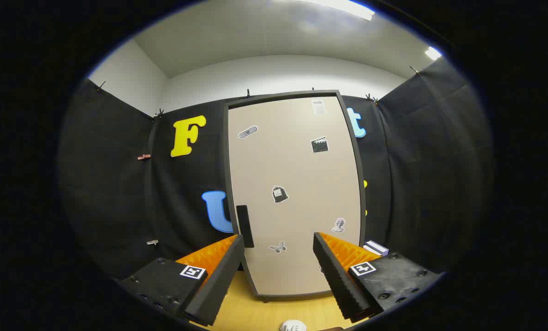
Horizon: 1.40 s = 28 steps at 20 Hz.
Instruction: Open the shoe cabinet door, grab the shoes and put them into the shoe cabinet, then close the shoe cabinet door.
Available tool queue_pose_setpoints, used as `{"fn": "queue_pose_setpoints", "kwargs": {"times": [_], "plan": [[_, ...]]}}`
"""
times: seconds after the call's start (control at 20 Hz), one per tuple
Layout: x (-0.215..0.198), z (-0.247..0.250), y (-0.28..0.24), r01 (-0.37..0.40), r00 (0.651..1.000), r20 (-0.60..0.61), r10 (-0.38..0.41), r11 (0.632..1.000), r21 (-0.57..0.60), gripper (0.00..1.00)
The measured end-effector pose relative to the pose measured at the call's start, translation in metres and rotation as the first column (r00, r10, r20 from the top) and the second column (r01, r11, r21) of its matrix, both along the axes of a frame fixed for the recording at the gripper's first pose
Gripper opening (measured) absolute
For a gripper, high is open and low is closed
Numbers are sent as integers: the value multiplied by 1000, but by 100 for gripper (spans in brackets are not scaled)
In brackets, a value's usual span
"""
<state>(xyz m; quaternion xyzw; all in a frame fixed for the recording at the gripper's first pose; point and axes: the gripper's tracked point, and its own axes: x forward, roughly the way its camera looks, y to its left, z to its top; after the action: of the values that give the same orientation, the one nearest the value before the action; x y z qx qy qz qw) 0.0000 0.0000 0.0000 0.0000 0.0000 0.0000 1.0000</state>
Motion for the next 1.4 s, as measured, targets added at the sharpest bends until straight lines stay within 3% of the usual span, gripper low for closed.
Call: {"fn": "queue_pose_setpoints", "kwargs": {"times": [0.95, 1.4], "plan": [[16, -13, 14, -101, 994, -46, 100, 995, -21, 98], [84, -44, 60, -76, 994, -74, 74, 997, -12, 98]]}}
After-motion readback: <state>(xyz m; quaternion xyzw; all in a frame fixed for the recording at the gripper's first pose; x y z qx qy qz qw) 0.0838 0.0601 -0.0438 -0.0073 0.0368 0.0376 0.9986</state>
